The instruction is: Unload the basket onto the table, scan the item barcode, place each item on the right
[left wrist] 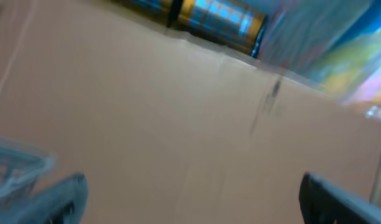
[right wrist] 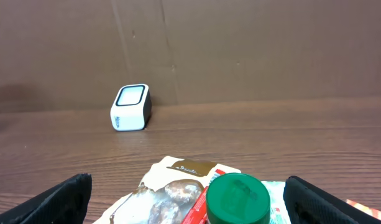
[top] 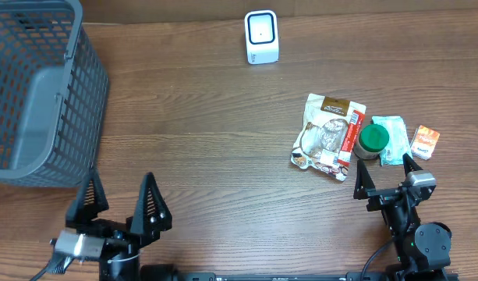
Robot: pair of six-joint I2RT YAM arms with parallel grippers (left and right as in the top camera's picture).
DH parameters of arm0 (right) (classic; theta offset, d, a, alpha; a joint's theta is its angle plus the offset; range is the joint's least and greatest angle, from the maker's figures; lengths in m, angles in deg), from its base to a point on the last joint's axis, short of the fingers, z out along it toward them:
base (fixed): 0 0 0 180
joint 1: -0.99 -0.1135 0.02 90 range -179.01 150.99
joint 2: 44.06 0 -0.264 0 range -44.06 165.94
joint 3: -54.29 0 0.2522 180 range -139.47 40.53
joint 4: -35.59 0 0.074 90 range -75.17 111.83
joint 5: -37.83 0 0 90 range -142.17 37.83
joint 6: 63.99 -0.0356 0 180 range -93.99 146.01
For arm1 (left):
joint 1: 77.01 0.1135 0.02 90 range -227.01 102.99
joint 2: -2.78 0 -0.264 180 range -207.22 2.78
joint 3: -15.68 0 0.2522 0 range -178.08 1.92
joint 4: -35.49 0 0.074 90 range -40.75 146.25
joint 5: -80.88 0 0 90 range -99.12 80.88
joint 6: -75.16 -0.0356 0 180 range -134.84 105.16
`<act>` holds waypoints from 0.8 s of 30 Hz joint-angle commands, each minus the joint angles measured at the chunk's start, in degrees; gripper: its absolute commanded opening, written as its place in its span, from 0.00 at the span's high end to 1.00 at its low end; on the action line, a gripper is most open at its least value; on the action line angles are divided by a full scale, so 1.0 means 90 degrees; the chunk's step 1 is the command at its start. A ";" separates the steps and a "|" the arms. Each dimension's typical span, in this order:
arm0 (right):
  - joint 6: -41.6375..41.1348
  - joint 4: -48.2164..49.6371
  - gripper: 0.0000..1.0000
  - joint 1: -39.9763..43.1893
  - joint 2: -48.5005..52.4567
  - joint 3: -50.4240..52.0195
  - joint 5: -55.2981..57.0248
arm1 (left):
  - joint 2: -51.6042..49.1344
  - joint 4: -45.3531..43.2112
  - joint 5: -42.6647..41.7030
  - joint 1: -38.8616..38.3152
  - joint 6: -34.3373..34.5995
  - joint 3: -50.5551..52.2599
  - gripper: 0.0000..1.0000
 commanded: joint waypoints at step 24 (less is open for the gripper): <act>0.0027 0.0015 0.00 0.0022 -0.0075 0.0068 -0.0012 | 0.0083 -0.2016 0.0311 -0.0015 -0.0027 0.3264 0.00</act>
